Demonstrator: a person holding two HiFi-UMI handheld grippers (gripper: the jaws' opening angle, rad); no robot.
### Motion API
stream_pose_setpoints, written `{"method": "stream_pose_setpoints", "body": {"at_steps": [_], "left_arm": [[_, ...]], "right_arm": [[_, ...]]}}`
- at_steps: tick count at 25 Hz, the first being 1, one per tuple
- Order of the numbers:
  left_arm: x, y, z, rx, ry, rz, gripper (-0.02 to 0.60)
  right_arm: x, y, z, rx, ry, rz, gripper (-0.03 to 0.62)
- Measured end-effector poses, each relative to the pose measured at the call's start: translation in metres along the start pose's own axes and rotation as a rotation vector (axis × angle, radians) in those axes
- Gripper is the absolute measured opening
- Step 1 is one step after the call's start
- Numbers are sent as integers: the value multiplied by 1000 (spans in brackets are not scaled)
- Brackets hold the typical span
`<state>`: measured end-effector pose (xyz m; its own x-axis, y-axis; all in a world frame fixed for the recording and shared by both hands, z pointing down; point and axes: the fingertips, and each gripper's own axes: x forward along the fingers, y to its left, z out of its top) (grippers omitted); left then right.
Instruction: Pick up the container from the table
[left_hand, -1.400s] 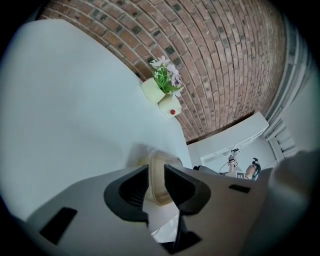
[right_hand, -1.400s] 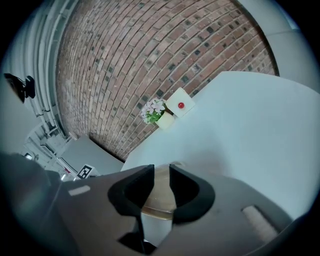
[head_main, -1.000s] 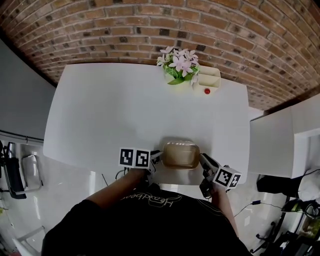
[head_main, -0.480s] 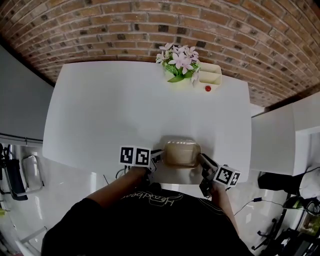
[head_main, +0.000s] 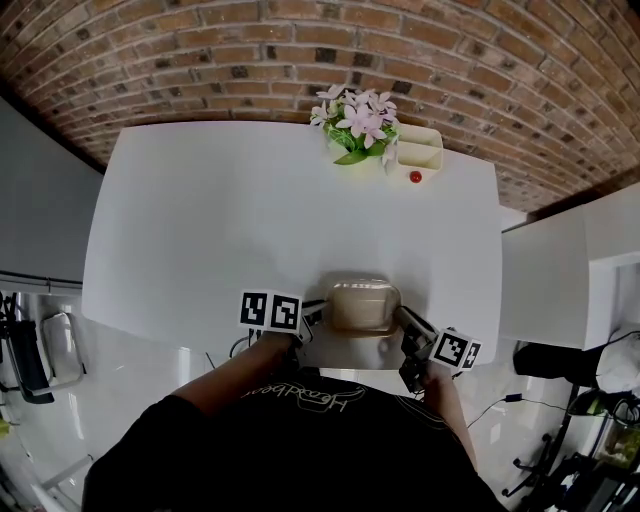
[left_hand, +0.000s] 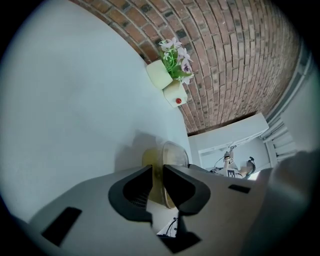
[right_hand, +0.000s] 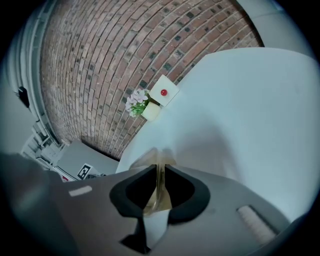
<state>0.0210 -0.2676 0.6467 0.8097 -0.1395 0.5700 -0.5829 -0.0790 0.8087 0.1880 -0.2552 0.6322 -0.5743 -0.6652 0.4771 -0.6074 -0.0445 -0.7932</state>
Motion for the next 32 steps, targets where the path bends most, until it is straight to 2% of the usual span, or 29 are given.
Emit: {"method": "stream_pose_setpoints", "body": {"at_steps": [6, 12, 23, 32], "left_arm": [[0, -2, 1, -5, -3, -14, 60], [-2, 1, 3, -20, -29, -1, 51], [-22, -15, 4, 36, -109, 12, 48], [-54, -40, -24, 78, -175, -4, 48]], "right_arm": [[0, 0, 1, 29, -2, 3, 55], [1, 5, 0, 10, 3, 6, 55], [-12, 30, 0, -38, -48, 61, 55], [-47, 63, -16, -86, -103, 118, 55]]}}
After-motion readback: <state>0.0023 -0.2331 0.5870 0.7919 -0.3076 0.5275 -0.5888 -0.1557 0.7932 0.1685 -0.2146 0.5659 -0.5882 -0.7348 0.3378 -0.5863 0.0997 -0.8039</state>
